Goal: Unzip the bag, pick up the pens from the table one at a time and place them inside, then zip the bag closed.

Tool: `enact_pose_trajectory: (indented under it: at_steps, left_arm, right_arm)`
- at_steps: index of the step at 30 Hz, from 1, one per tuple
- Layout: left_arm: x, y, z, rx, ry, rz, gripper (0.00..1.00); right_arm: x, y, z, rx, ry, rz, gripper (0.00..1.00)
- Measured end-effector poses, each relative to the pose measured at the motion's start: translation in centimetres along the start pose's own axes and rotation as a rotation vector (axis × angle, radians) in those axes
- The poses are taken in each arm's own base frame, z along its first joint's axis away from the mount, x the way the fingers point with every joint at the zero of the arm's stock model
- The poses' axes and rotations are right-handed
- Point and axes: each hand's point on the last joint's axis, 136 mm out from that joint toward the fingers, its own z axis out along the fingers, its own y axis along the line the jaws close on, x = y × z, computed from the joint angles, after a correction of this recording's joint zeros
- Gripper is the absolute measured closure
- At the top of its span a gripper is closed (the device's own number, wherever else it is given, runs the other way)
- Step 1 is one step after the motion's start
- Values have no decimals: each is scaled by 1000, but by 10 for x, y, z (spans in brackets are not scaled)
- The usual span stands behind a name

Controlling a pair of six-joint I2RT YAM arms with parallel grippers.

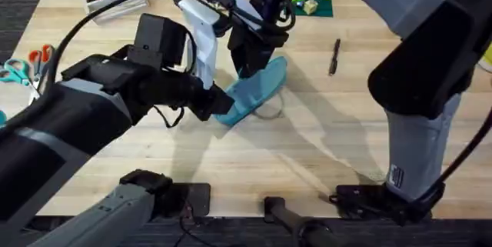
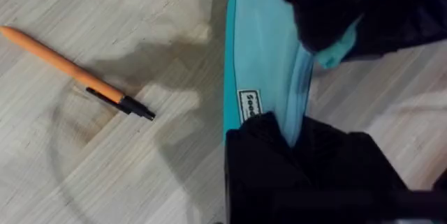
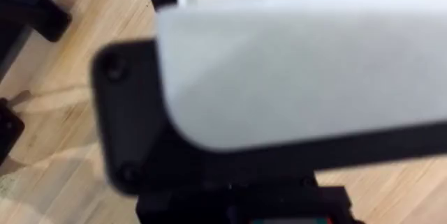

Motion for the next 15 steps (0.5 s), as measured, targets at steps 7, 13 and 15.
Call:
enact_pose_trajectory:
  at_steps: [7,13,15]
  left_arm:
    - [0,0,0,0,0,0,959]
    - [0,0,0,1,-1,2,959]
    - [0,0,0,1,0,2,959]
  right_arm:
    - [-1,0,0,1,-10,13,970]
    - [-5,-2,-6,14,-73,38,243]
    - [-1,-4,-9,22,-85,49,37]
